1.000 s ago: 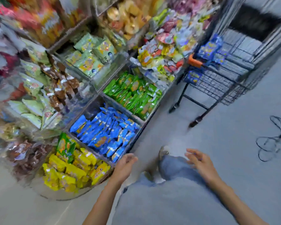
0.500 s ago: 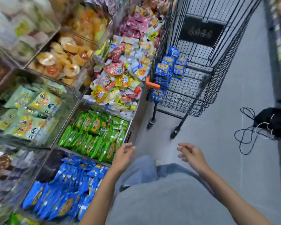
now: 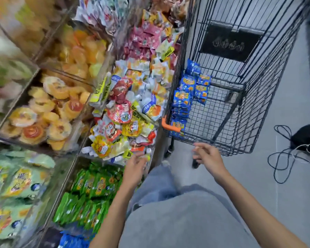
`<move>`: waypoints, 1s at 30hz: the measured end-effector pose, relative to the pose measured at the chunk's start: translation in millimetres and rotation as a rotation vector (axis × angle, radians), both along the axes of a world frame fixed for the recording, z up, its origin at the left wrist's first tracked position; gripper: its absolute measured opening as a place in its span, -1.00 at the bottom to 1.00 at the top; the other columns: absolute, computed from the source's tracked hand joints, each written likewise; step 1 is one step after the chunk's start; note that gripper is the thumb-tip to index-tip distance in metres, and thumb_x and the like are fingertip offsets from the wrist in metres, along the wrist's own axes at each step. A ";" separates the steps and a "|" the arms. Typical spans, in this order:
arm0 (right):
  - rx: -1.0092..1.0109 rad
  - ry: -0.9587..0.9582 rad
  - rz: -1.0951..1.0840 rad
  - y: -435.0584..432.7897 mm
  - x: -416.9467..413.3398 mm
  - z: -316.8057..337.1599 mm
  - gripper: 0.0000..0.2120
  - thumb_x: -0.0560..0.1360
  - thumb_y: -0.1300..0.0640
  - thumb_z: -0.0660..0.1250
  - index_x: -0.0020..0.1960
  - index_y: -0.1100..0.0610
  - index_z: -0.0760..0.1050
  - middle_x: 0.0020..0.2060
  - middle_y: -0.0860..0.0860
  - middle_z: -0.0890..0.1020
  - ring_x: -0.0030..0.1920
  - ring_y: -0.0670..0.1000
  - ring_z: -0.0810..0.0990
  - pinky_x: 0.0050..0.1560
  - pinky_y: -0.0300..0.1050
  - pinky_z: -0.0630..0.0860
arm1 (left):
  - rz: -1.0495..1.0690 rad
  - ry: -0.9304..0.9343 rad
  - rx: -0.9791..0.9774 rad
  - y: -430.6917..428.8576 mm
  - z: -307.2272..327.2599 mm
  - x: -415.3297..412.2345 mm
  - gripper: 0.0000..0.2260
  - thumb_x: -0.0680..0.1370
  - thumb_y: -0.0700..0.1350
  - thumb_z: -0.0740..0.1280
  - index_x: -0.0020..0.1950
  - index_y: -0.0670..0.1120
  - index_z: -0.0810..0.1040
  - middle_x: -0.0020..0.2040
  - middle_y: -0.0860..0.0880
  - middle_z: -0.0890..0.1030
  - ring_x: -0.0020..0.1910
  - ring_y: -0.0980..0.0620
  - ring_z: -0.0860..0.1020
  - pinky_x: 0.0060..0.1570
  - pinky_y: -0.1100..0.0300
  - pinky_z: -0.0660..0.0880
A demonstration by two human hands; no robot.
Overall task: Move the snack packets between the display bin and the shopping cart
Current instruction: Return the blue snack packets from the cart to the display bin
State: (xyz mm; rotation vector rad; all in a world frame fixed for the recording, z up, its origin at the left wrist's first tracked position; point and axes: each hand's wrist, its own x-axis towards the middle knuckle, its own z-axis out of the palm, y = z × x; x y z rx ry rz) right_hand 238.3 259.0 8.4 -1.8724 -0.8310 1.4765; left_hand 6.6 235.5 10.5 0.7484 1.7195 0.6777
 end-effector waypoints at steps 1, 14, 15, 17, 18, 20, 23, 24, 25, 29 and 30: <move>0.011 -0.004 -0.014 15.2 -1.5 0.7 -0.88 0.55 0.23 0.24 0.05 0.11 0.51 -0.09 0.06 0.61 -0.31 -0.07 0.56 -0.27 -0.32 0.47 | -0.040 0.015 0.024 19.5 5.5 2.1 -0.91 0.59 -0.17 0.26 0.02 0.01 0.49 -0.01 -0.03 0.60 -0.07 0.02 0.57 -0.20 0.28 0.44; -0.360 -0.119 0.042 187.7 -5.2 -128.1 -0.82 0.49 0.15 0.32 -0.19 0.26 0.47 -0.33 0.16 0.48 -0.33 0.06 0.44 -0.22 0.00 0.42 | -0.431 0.586 0.263 175.0 -46.0 72.2 -0.54 0.54 -0.09 0.30 0.39 -0.22 0.34 0.35 -0.19 0.42 0.36 -0.16 0.34 0.36 0.04 0.22; -0.431 -0.136 0.072 193.5 -6.3 -146.7 -0.81 0.48 0.12 0.34 -0.13 0.25 0.49 -0.26 0.16 0.52 -0.24 0.10 0.47 -0.12 0.04 0.45 | -0.459 0.651 0.287 176.5 -55.0 75.4 -0.53 0.52 -0.09 0.30 0.38 -0.26 0.35 0.33 -0.23 0.43 0.35 -0.21 0.35 0.36 0.00 0.21; -0.536 -0.185 0.138 200.4 -8.1 -182.0 -0.58 0.47 0.03 0.37 0.19 0.29 0.45 0.09 0.20 0.54 0.07 0.17 0.51 0.10 0.01 0.43 | -0.509 0.799 0.328 175.4 -71.5 81.3 -0.48 0.46 -0.05 0.30 0.35 -0.27 0.39 0.30 -0.24 0.47 0.30 -0.24 0.40 0.30 -0.08 0.26; -0.565 -0.187 0.131 202.5 -9.4 -195.4 -0.47 0.45 0.00 0.40 0.27 0.31 0.39 0.19 0.20 0.48 0.18 0.16 0.48 0.14 -0.04 0.40 | -0.529 0.867 0.332 173.6 -77.9 84.4 -0.46 0.43 -0.02 0.30 0.35 -0.25 0.40 0.30 -0.22 0.48 0.29 -0.23 0.41 0.28 -0.09 0.28; -0.569 -0.159 0.053 204.4 -12.5 -216.9 -0.56 0.38 -0.02 0.48 0.07 0.24 0.44 0.06 0.20 0.49 0.09 0.10 0.48 0.02 -0.06 0.42 | -0.557 0.969 0.336 169.0 -88.5 88.9 -0.42 0.40 0.01 0.31 0.37 -0.21 0.39 0.32 -0.18 0.48 0.32 -0.18 0.38 0.28 -0.09 0.25; -0.578 -0.273 0.046 202.9 -18.1 -229.4 -0.54 0.30 -0.08 0.53 -0.32 0.15 0.29 -0.31 0.05 0.41 -0.27 0.00 0.39 -0.39 -0.15 0.29 | -0.570 1.008 0.339 165.3 -97.4 92.1 -0.38 0.38 -0.01 0.34 0.40 -0.21 0.35 0.36 -0.15 0.45 0.36 -0.08 0.24 0.25 -0.03 0.12; -0.572 -0.304 0.047 201.7 -18.9 -230.3 -0.54 0.28 -0.10 0.54 -0.26 0.18 0.34 -0.30 0.05 0.42 -0.31 0.00 0.39 -0.46 -0.15 0.26 | -0.564 1.004 0.336 165.0 -98.1 92.8 -0.37 0.39 -0.02 0.34 0.41 -0.21 0.34 0.37 -0.14 0.44 0.36 -0.06 0.22 0.24 -0.02 0.11; -0.578 -0.313 0.041 200.6 -19.5 -230.2 -0.53 0.27 -0.11 0.54 -0.16 0.19 0.38 -0.24 0.05 0.44 -0.33 -0.01 0.40 -0.49 -0.17 0.25 | -0.555 0.998 0.334 165.3 -98.4 93.2 -0.37 0.39 -0.02 0.33 0.42 -0.21 0.33 0.37 -0.14 0.44 0.37 -0.05 0.21 0.24 -0.02 0.11; -0.539 -0.303 -0.014 198.5 -17.7 -227.6 -0.59 0.27 -0.05 0.55 -0.25 0.12 0.35 -0.20 0.03 0.48 -0.21 0.03 0.47 -0.34 -0.18 0.34 | -0.532 0.972 0.312 167.1 -95.9 95.0 -0.39 0.40 -0.01 0.28 0.41 -0.21 0.33 0.37 -0.13 0.44 0.38 -0.03 0.20 0.24 -0.01 0.12; -0.520 -0.300 -0.033 196.9 -16.6 -227.0 -0.59 0.28 0.01 0.55 -0.31 0.08 0.30 -0.22 0.03 0.48 -0.17 0.05 0.49 -0.25 -0.16 0.40 | -0.528 0.960 0.304 166.8 -94.1 95.3 -0.39 0.41 -0.02 0.31 0.42 -0.22 0.33 0.37 -0.13 0.43 0.38 -0.03 0.19 0.25 -0.02 0.13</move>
